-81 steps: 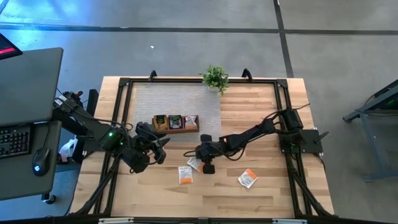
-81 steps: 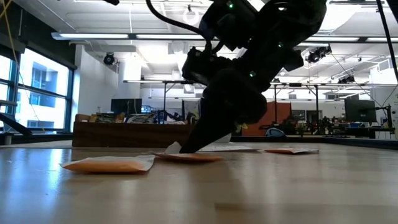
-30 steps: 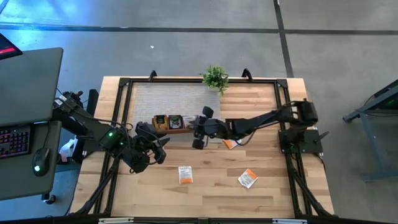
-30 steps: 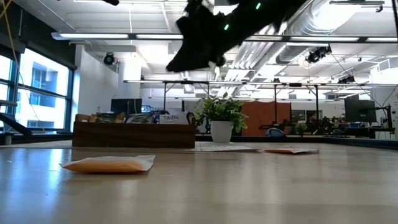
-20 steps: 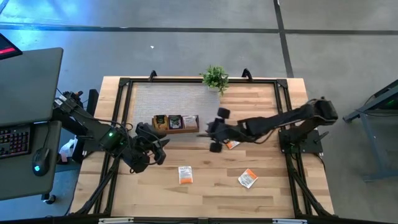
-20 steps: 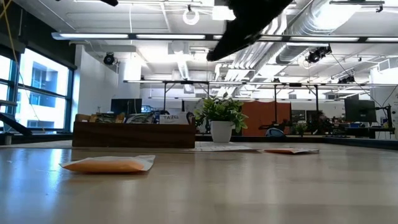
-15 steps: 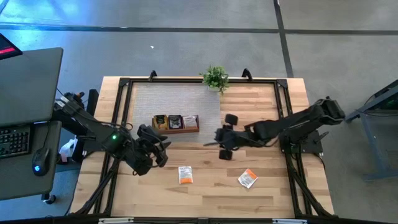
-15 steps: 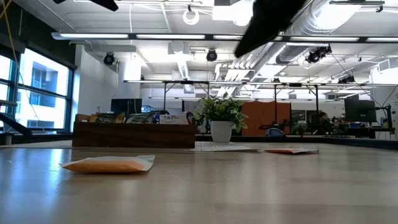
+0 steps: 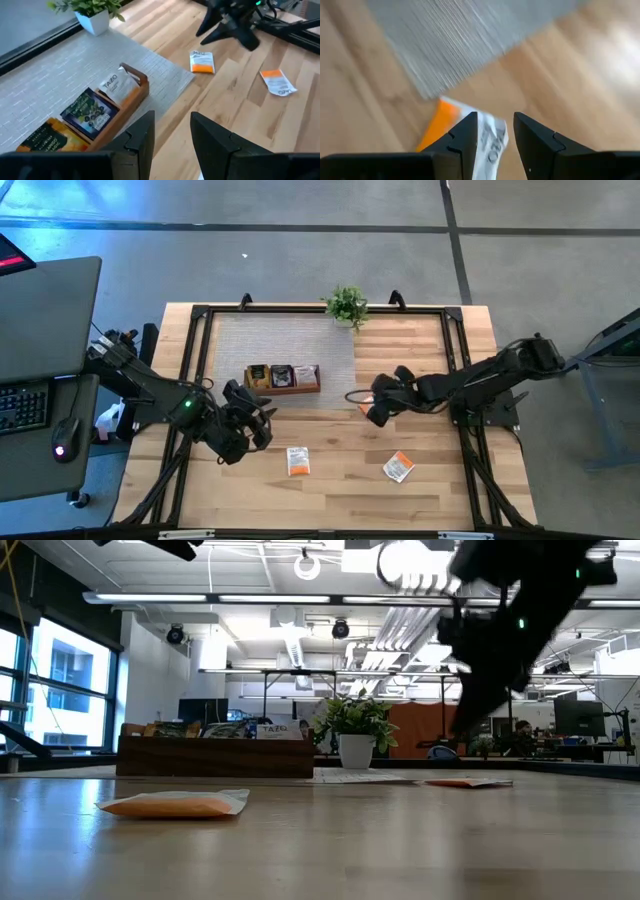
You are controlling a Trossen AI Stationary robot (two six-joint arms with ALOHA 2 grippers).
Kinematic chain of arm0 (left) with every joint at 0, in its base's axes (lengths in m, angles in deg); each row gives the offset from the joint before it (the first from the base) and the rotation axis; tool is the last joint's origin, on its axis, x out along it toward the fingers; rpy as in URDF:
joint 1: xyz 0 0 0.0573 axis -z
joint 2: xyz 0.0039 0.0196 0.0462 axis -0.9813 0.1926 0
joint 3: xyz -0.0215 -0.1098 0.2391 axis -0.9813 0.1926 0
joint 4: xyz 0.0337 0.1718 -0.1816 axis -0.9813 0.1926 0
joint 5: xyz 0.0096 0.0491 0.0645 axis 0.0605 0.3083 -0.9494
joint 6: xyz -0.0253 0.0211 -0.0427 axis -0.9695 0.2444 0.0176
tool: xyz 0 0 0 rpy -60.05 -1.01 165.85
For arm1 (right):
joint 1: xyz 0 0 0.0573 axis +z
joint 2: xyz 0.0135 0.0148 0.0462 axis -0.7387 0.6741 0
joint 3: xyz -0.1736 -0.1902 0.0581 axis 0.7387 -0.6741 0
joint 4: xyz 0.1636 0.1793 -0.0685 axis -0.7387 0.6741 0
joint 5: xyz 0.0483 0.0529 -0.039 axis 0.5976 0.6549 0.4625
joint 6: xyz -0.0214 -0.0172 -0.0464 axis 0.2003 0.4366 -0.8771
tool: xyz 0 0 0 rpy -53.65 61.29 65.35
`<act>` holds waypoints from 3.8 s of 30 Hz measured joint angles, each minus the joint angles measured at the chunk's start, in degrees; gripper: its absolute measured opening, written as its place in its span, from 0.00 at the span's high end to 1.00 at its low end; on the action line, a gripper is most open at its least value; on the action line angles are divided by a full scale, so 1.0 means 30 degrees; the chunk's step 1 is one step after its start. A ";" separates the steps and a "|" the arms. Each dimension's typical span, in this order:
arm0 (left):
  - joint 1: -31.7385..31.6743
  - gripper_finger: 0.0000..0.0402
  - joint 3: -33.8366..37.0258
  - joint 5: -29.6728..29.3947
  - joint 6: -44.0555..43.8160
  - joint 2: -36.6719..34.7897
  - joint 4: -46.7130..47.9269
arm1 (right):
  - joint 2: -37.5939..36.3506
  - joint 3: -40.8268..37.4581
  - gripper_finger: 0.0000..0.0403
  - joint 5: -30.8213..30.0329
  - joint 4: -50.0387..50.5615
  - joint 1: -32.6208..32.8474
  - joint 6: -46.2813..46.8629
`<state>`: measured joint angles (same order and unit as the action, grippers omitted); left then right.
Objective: Pick & Place Tea
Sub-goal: Put the orange tea bag into the right section of the wooden organizer
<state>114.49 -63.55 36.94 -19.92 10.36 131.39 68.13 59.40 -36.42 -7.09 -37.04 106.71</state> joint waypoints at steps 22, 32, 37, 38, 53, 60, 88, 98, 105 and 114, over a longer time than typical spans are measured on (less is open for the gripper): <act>-0.1276 0.69 0.0000 0.1023 0.0045 -0.0007 0.0003 | -0.0004 -0.6781 0.70 0.3089 -0.8750 -0.1765 0.0881; -0.2419 0.69 0.0000 0.1909 0.0545 -0.0007 0.0111 | 0.0092 -0.7068 0.96 0.3907 -1.0972 -0.1786 -0.0909; -0.2419 0.69 0.0000 0.1883 0.1085 -0.0015 0.0048 | 0.0120 -0.6044 0.96 0.3801 -1.4946 -0.1603 -0.3086; -0.2419 0.69 0.0000 0.1883 0.1092 -0.0015 0.0055 | 0.0120 -0.5396 0.97 0.2928 -1.4998 -0.1498 -0.3797; -0.2368 0.69 0.0000 0.2168 0.1136 -0.0022 0.0005 | 0.9037 0.7957 0.99 -0.3087 -1.4689 -0.1201 -2.3923; -0.2368 0.69 0.0000 0.3515 0.1161 -0.0022 0.0025 | 1.2678 1.0556 1.00 -0.5023 -1.3730 -0.2135 -2.6446; -0.2368 0.69 0.0000 0.3486 0.1136 -0.0022 0.0222 | 1.3008 0.9697 0.98 -0.5176 -1.4391 -0.2632 -3.2709; -0.2368 0.69 0.0000 0.3421 0.1134 -0.0022 0.0222 | 1.3008 0.9697 0.97 -0.0158 -1.4000 -0.2632 -3.1477; -0.2368 0.69 0.0000 0.3406 0.1129 -0.0022 0.0215 | 1.3008 0.9697 0.93 -0.1006 -1.4301 -0.2632 -2.9264; -0.2368 0.69 0.0000 0.3406 0.1121 -0.0022 0.0215 | 1.3008 0.9697 0.76 -0.3105 -1.4296 -0.2474 -2.8062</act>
<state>107.39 -63.55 47.16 -16.55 10.29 132.03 107.15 88.49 -45.73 -49.98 -44.47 22.52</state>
